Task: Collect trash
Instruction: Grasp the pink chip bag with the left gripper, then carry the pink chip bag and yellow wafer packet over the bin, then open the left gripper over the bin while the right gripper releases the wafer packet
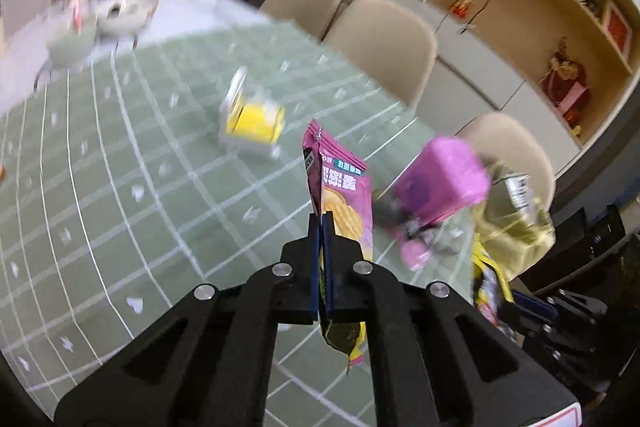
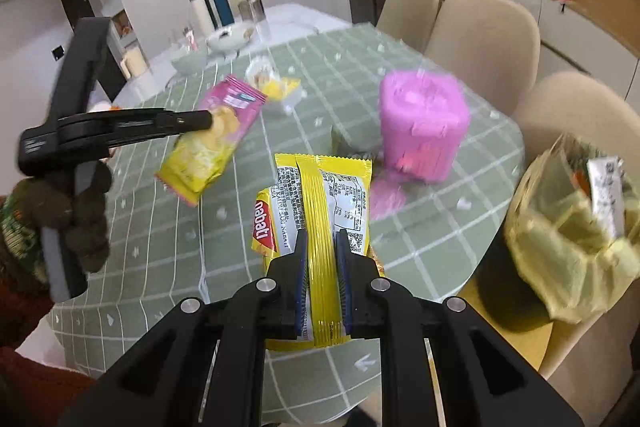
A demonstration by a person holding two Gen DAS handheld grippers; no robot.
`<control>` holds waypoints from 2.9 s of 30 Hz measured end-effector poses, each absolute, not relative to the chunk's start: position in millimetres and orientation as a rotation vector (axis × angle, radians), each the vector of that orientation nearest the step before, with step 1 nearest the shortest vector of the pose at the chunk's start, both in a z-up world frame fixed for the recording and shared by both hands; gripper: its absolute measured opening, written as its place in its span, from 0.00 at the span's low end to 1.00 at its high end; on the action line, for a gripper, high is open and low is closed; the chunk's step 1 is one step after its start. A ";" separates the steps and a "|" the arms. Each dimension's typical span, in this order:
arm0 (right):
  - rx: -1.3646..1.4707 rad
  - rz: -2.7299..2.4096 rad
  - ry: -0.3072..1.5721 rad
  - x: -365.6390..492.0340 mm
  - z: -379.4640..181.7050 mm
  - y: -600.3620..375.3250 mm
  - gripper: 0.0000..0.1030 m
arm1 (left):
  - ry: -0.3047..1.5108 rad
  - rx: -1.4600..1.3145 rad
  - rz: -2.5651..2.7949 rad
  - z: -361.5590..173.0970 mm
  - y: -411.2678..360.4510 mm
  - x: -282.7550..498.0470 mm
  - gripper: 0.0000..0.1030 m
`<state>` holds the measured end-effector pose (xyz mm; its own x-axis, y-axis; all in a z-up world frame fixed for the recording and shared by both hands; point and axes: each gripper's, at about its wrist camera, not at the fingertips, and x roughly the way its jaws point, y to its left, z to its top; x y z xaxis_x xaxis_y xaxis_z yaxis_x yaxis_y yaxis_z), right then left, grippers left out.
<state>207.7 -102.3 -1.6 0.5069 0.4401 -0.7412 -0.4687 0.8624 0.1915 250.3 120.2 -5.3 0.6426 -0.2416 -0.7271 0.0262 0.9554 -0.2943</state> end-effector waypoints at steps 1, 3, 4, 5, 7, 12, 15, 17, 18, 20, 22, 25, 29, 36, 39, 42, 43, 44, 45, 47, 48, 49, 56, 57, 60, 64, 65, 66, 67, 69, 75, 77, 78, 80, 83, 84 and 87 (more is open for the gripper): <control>-0.032 0.544 0.868 209.5 3.7 -105.5 0.14 | 0.834 -0.254 -0.163 8.3 114.8 249.9 0.02; -0.027 0.534 0.826 214.3 18.2 -115.1 0.14 | 0.791 -0.229 -0.175 30.4 104.8 250.6 0.02; -0.026 0.527 0.808 216.0 24.6 -119.5 0.14 | 0.767 -0.214 -0.183 42.7 97.6 251.2 0.02; -0.025 0.520 0.791 217.8 30.8 -124.6 0.14 | 0.748 -0.200 -0.190 52.1 90.6 252.3 0.02; -0.018 0.500 0.751 222.8 44.5 -140.8 0.14 | 0.711 -0.171 -0.205 70.6 72.2 254.1 0.02; -0.002 0.443 0.686 233.8 68.4 -185.7 0.14 | 0.657 -0.105 -0.248 98.9 23.8 261.6 0.02; -0.005 0.401 0.655 238.9 77.5 -216.6 0.14 | 0.636 -0.073 -0.279 109.3 -14.6 269.1 0.02; -0.002 0.376 0.641 243.3 80.8 -236.7 0.14 | 0.632 -0.060 -0.300 111.6 -36.8 273.4 0.02; 0.000 0.360 0.636 246.0 82.3 -250.3 0.14 | 0.632 -0.056 -0.311 111.3 -47.2 276.2 0.02; 0.004 0.339 0.631 250.9 81.9 -270.2 0.14 | 0.639 -0.052 -0.337 109.6 -74.8 282.5 0.02; 0.006 0.318 0.631 257.8 80.1 -293.8 0.14 | 0.651 -0.052 -0.361 105.8 -101.3 290.1 0.02; 0.012 0.293 0.637 268.4 75.3 -329.9 0.14 | 0.675 -0.054 -0.386 96.2 -137.8 299.5 0.02; 0.031 0.280 0.646 279.7 67.6 -366.6 0.14 | 0.710 -0.066 -0.411 78.8 -177.6 311.9 0.02; 0.032 0.266 0.654 302.3 48.3 -414.1 0.14 | 0.782 -0.197 -0.490 36.6 -216.8 341.0 0.02; 0.054 0.275 0.665 308.7 41.0 -424.8 0.14 | 0.875 -0.270 -0.500 9.6 -222.8 354.9 0.02; 0.049 0.286 0.665 315.2 34.3 -430.7 0.14 | 0.919 -0.284 -0.499 -8.4 -229.6 363.3 0.02; 0.048 0.287 0.666 316.6 32.1 -432.6 0.14 | 0.931 -0.276 -0.496 -13.1 -233.1 366.4 0.02; 0.050 0.288 0.668 319.8 30.0 -434.9 0.14 | 0.939 -0.270 -0.495 -16.8 -236.1 369.3 0.02; 0.058 0.289 0.673 322.9 26.9 -436.5 0.14 | 0.944 -0.266 -0.491 -18.9 -237.8 372.0 0.02; 0.068 0.288 0.678 325.0 22.7 -436.4 0.14 | 0.960 -0.251 -0.478 -25.2 -241.7 377.6 0.02; 0.071 0.288 0.680 327.3 20.6 -437.0 0.14 | 0.965 -0.239 -0.475 -27.9 -245.0 380.3 0.02; 0.072 0.287 0.681 329.8 19.7 -437.6 0.14 | 0.971 -0.213 -0.469 -31.9 -250.2 383.4 0.02; 0.097 0.256 0.692 336.6 11.4 -446.6 0.14 | 1.058 -0.025 -0.414 -73.5 -279.9 396.5 0.02; 0.101 0.252 0.697 335.8 9.3 -448.0 0.14 | 1.061 -0.011 -0.412 -76.0 -281.6 395.8 0.02; 0.106 0.242 0.711 334.0 3.6 -451.3 0.14 | 1.070 0.039 -0.417 -84.7 -291.4 392.2 0.02; 0.118 0.238 0.732 330.4 -3.7 -453.4 0.14 | 1.053 0.063 -0.419 -84.6 -294.4 389.1 0.03; 0.122 0.239 0.737 329.5 -5.4 -453.1 0.14 | 1.050 0.061 -0.418 -83.2 -294.5 388.5 0.03; 0.126 0.242 0.742 329.9 -7.3 -452.0 0.14 | 1.047 0.060 -0.419 -81.6 -294.1 387.7 0.03; 0.128 0.246 0.745 330.4 -8.4 -450.6 0.14 | 1.042 0.058 -0.419 -79.2 -292.5 386.8 0.06; 0.123 0.256 0.747 332.0 -9.5 -446.4 0.14 | 1.035 0.053 -0.417 -74.6 -290.5 385.7 0.10; 0.101 0.293 0.751 339.8 -11.0 -428.9 0.14 | 0.975 0.041 -0.384 -49.8 -274.1 375.8 0.36; 0.092 0.307 0.757 343.2 -12.9 -422.8 0.14 | 0.950 0.041 -0.370 -41.5 -267.7 369.9 0.37; 0.084 0.314 0.762 346.0 -15.0 -418.3 0.14 | 0.940 0.033 -0.363 -37.0 -262.8 368.2 0.38; 0.074 0.323 0.773 351.0 -19.7 -412.8 0.14 | 0.930 0.003 -0.357 -29.2 -252.0 364.6 0.42; 0.048 0.311 0.800 359.0 -34.3 -401.9 0.14 | 0.896 -0.069 -0.351 -16.4 -230.6 354.5 0.44; 0.051 0.308 0.821 362.6 -42.3 -399.1 0.14 | 0.882 -0.087 -0.343 -13.0 -222.5 350.2 0.45; 0.049 0.317 0.897 369.5 -68.8 -386.3 0.14 | 0.865 -0.142 -0.306 -5.6 -195.0 338.4 0.46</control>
